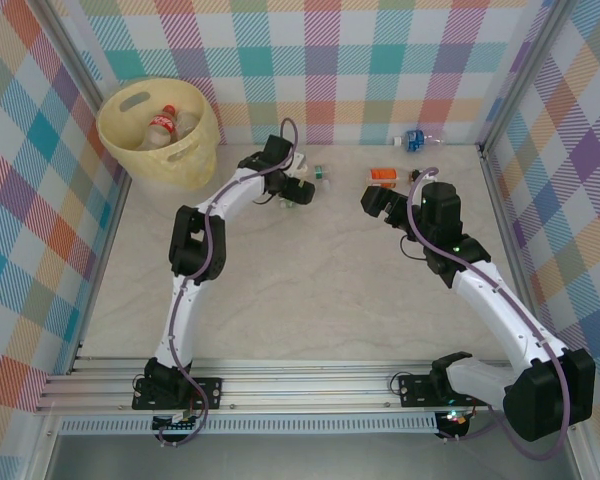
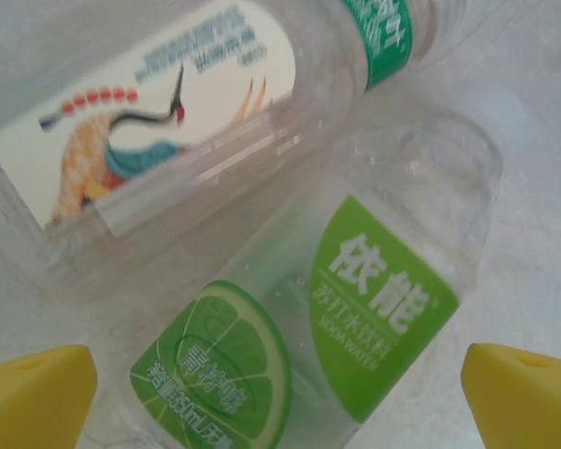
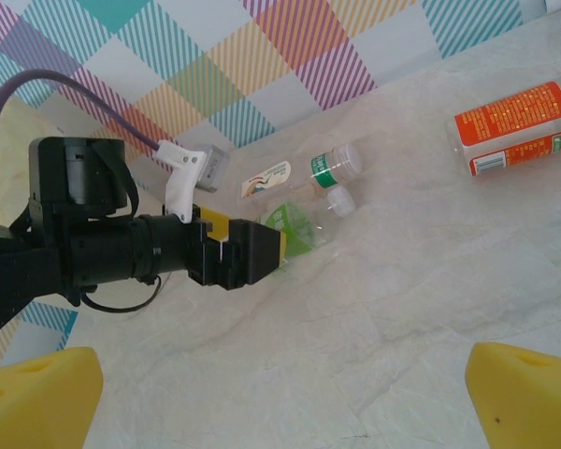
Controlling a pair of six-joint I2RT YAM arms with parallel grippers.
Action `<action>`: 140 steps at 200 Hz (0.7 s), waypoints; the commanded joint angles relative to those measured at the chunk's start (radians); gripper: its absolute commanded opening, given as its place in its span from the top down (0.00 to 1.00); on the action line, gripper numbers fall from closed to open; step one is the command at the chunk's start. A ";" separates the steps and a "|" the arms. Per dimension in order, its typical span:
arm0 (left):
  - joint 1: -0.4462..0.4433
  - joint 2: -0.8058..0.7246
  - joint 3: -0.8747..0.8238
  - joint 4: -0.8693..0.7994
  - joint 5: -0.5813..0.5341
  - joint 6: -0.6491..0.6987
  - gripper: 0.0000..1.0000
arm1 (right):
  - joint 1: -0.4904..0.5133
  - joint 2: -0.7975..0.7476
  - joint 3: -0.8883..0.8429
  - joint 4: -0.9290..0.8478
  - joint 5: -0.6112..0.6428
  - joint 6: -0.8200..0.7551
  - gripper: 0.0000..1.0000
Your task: Put the plastic bottles in the bin
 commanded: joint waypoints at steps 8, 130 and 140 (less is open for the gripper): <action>-0.016 -0.142 -0.161 0.022 0.009 0.011 0.00 | -0.004 -0.008 0.006 0.008 -0.008 -0.016 0.00; -0.061 -0.070 -0.128 0.058 -0.345 0.042 0.00 | -0.004 -0.004 0.020 0.003 -0.032 -0.002 0.00; -0.061 -0.052 -0.099 0.046 -0.300 0.058 0.00 | -0.005 -0.012 0.014 0.004 -0.021 -0.005 0.00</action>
